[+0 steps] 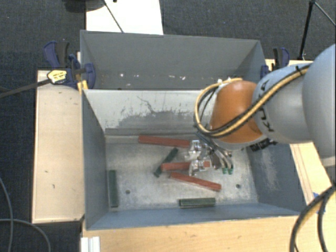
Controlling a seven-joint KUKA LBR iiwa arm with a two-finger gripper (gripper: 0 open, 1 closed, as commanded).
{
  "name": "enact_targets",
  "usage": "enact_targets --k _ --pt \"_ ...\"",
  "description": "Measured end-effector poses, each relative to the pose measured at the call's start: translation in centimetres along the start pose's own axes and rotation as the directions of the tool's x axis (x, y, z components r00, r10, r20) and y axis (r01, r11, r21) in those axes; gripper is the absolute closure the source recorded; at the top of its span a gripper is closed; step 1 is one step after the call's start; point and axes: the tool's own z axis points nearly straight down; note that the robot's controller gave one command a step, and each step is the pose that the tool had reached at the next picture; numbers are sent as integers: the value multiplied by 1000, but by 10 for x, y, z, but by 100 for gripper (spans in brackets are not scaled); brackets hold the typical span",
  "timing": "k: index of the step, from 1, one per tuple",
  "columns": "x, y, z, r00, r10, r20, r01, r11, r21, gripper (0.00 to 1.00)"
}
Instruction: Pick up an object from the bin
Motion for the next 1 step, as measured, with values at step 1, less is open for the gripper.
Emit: enact_targets --k 1 --pt "3 0 -8 1000 -1 -13 1 1000 0 100"
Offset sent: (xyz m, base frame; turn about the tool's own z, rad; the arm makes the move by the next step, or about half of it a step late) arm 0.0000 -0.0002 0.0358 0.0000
